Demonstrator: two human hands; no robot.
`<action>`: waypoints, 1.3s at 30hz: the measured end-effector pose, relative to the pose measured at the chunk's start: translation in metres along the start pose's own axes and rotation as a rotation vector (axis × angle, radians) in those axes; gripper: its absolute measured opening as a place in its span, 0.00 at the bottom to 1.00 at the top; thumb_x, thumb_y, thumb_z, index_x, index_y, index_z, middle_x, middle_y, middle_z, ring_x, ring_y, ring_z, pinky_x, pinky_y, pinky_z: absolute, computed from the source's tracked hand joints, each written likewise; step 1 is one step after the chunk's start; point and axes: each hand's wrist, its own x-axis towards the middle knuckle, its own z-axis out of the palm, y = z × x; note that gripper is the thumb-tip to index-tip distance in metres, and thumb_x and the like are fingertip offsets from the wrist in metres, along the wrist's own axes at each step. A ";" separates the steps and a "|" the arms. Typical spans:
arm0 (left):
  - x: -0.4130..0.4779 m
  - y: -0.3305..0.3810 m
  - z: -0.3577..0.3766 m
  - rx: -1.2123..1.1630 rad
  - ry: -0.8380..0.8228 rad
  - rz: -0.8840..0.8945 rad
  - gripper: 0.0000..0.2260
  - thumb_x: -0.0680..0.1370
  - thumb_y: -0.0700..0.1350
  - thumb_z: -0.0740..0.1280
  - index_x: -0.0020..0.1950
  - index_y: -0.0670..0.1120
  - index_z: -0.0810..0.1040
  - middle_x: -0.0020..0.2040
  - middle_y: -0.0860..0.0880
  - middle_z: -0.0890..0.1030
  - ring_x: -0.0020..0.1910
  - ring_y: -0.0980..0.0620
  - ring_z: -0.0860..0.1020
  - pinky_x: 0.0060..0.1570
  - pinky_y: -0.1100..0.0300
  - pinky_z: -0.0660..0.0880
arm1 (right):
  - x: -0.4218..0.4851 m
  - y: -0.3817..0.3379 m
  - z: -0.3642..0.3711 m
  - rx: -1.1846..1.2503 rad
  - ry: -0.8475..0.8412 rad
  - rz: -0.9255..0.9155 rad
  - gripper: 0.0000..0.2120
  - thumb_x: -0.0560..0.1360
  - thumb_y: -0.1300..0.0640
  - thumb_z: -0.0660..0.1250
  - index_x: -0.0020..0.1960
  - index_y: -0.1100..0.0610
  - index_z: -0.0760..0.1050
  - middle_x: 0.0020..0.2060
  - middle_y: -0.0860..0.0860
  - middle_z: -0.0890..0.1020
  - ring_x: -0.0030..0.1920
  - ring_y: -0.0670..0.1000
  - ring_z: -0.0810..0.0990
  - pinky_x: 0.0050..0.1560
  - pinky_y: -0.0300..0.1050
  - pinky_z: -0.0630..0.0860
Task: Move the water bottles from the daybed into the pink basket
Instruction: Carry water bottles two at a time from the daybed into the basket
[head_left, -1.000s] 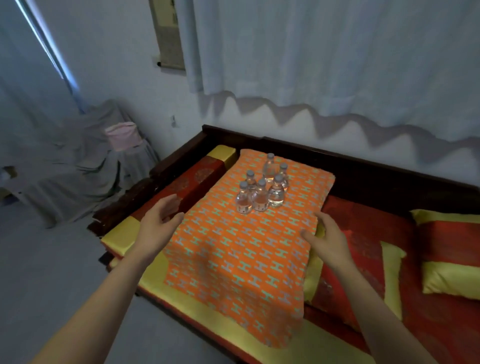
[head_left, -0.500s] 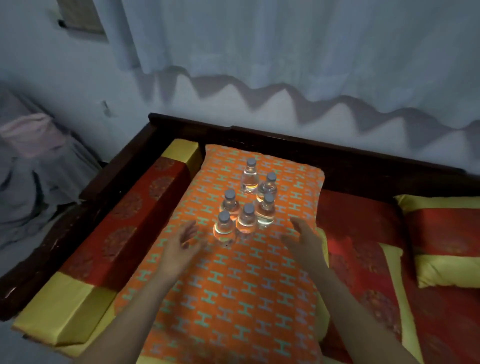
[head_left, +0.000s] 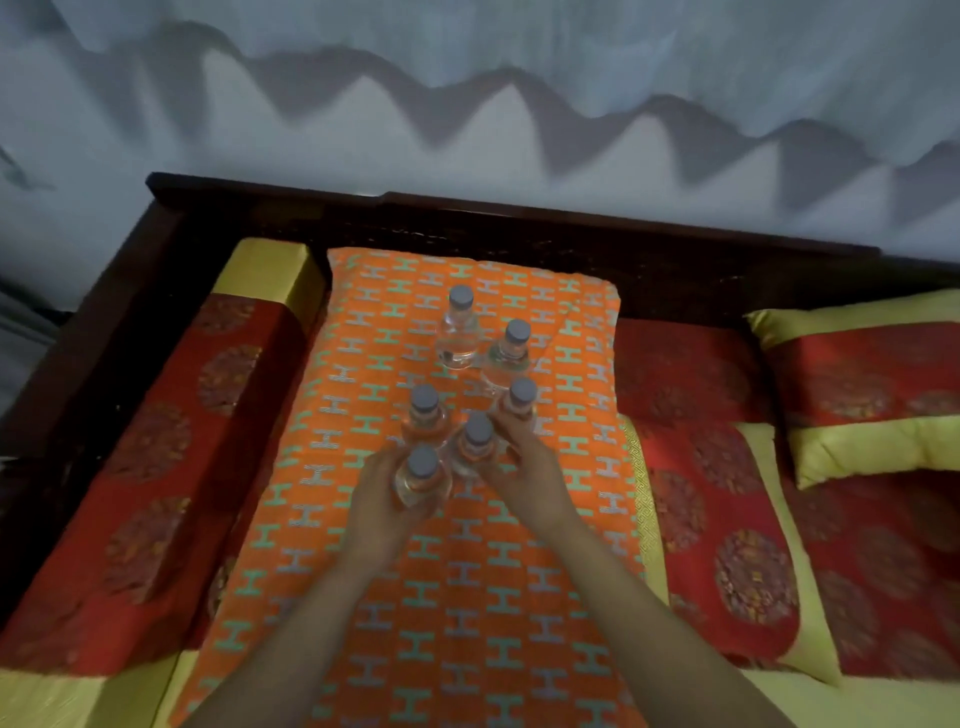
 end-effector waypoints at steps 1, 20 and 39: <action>0.002 -0.003 0.001 0.001 0.001 0.026 0.25 0.63 0.57 0.73 0.59 0.59 0.74 0.53 0.56 0.77 0.53 0.57 0.77 0.50 0.61 0.73 | 0.001 0.001 0.004 -0.010 0.003 -0.013 0.24 0.72 0.60 0.72 0.67 0.53 0.71 0.58 0.42 0.77 0.59 0.45 0.75 0.57 0.43 0.74; 0.008 -0.034 -0.024 0.079 -0.063 0.123 0.24 0.65 0.48 0.79 0.58 0.54 0.75 0.54 0.57 0.77 0.54 0.59 0.75 0.49 0.68 0.71 | -0.005 0.027 0.016 -0.186 0.145 -0.066 0.18 0.72 0.51 0.72 0.61 0.50 0.74 0.48 0.40 0.76 0.47 0.44 0.76 0.43 0.32 0.68; -0.007 -0.028 -0.027 -0.019 -0.077 -0.066 0.34 0.55 0.63 0.77 0.58 0.67 0.66 0.49 0.63 0.80 0.48 0.66 0.79 0.41 0.69 0.75 | -0.048 0.034 -0.010 0.217 0.090 0.097 0.21 0.68 0.59 0.76 0.54 0.47 0.70 0.45 0.44 0.82 0.43 0.46 0.83 0.39 0.38 0.79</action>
